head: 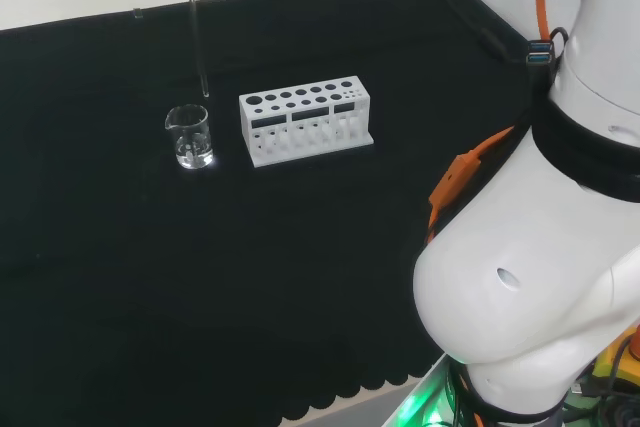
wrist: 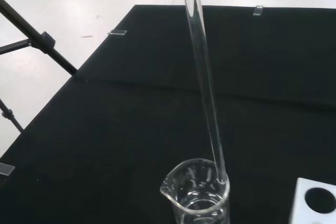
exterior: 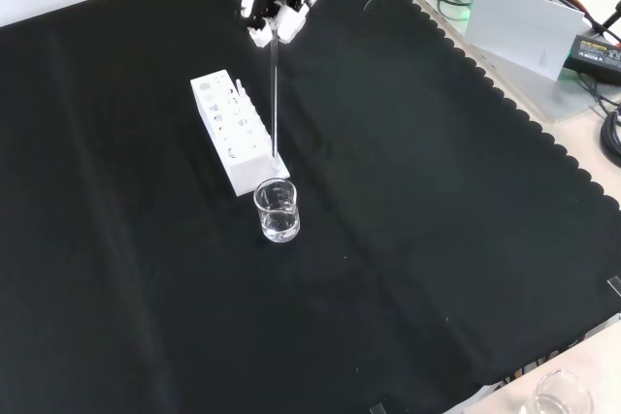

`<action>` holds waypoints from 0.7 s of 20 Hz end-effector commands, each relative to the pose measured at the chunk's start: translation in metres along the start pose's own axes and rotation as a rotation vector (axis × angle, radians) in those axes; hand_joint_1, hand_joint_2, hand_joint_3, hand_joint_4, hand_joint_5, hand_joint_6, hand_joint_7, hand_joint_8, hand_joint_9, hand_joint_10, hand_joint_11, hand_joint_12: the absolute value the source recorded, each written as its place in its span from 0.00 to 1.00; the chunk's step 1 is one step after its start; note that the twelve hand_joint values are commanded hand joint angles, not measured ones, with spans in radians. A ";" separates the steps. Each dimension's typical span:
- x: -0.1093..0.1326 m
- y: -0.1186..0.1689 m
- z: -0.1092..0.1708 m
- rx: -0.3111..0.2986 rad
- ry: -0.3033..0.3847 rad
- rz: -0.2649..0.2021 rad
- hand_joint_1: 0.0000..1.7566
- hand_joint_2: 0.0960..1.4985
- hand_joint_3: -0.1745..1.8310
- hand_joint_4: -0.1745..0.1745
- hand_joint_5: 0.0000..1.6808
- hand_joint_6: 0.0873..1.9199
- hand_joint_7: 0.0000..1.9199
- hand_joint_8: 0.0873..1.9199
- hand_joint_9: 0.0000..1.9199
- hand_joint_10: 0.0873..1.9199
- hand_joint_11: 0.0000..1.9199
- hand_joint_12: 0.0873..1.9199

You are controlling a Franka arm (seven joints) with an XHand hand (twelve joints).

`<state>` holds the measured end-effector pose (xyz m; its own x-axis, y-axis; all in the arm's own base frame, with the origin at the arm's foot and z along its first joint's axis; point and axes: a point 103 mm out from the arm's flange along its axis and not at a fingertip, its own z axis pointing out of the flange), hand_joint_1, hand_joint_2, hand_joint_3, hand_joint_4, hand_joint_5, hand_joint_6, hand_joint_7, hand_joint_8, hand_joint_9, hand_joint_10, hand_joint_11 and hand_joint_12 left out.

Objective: Stir in the beaker to the left of the white test tube rack with the glass rod.

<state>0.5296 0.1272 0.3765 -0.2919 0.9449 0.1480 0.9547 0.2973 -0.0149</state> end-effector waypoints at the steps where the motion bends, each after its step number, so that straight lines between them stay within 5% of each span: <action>1: 0.016 0.017 0.008 0.012 -0.005 -0.042 0.67 0.75 0.00 0.00 0.65 0.43 0.83 0.38 0.91 0.33 0.87 0.45; 14: 0.021 0.048 0.028 0.029 0.003 -0.087 0.67 0.75 0.00 0.00 0.66 0.43 0.83 0.38 0.91 0.33 0.87 0.45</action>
<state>0.5558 0.1611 0.3586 -0.3566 0.9224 0.1485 0.9308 0.3644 -0.0276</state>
